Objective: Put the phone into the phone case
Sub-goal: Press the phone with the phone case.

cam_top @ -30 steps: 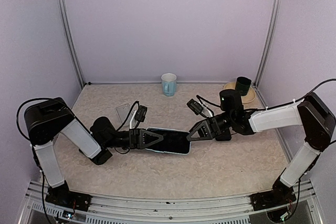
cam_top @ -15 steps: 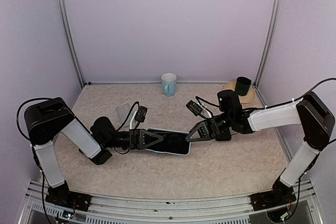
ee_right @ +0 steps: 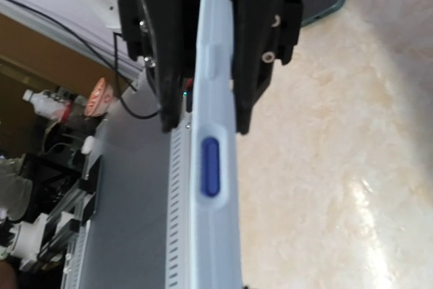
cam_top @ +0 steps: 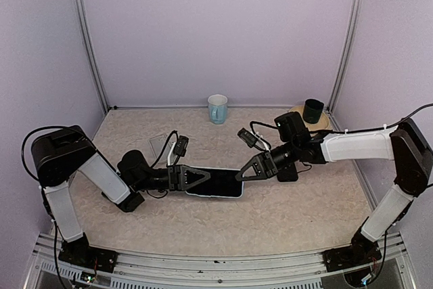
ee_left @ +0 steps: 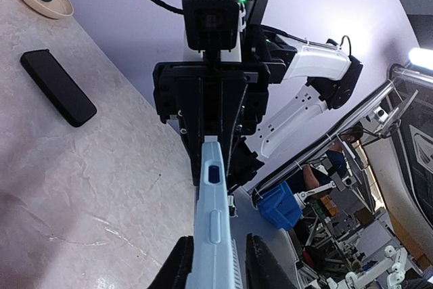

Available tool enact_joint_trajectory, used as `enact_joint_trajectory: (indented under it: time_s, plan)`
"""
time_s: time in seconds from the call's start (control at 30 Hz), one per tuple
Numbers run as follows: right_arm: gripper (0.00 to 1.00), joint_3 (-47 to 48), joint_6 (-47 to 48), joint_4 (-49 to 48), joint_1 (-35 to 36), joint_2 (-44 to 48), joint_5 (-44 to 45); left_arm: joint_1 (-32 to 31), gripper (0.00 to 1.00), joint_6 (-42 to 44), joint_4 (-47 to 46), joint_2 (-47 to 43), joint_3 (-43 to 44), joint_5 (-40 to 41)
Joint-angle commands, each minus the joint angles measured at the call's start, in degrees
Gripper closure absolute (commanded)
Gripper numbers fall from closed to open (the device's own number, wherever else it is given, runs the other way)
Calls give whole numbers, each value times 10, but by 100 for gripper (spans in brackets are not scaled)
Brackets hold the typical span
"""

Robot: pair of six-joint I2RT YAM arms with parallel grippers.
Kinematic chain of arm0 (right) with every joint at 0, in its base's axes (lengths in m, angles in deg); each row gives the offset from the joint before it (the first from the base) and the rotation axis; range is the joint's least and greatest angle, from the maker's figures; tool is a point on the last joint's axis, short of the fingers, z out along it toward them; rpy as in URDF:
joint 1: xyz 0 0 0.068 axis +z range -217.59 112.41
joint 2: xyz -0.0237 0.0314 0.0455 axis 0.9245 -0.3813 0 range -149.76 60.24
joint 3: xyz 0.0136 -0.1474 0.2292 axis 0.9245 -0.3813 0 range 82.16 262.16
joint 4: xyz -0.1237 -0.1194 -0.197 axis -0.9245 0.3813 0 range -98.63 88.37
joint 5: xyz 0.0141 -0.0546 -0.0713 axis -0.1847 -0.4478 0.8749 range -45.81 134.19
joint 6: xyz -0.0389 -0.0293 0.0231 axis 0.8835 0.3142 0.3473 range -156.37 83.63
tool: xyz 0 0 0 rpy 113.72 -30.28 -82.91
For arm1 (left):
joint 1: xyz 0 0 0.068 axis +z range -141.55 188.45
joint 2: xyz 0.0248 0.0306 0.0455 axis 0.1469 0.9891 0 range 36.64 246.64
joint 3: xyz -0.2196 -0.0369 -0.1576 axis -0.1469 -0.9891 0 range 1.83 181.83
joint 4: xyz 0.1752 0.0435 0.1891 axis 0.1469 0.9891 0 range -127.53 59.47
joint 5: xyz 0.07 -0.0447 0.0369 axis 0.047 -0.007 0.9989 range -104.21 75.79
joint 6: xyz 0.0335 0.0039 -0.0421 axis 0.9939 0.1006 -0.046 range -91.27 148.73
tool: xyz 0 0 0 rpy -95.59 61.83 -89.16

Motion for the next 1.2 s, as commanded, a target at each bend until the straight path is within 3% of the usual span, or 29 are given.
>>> enact_joint_trajectory:
  time_s: [0.0, 0.27, 0.37, 0.57, 0.77, 0.97, 1.17]
  plan:
    - [100, 18, 7, 26, -14, 31, 40, -1, 79, 9, -11, 2, 10, 6]
    - [100, 17, -6, 26, -24, 34, 33, -1, 100, 25, 24, 0, 13, 22]
    - [97, 18, -13, 24, -25, 32, 22, -2, 100, 42, 50, -9, 14, 33]
    - [66, 7, -30, 7, -25, 37, -1, 1, 100, 50, 56, -23, 10, 46]
    - [49, -13, -60, -29, -27, 50, -10, 11, 100, 32, 12, -27, -4, 54]
    - [44, -31, -74, -52, -28, 49, -5, 14, 100, 24, -14, -33, -12, 50]
    - [43, -65, -125, -138, -27, 41, -27, 17, 100, 19, -40, -41, -24, 53]
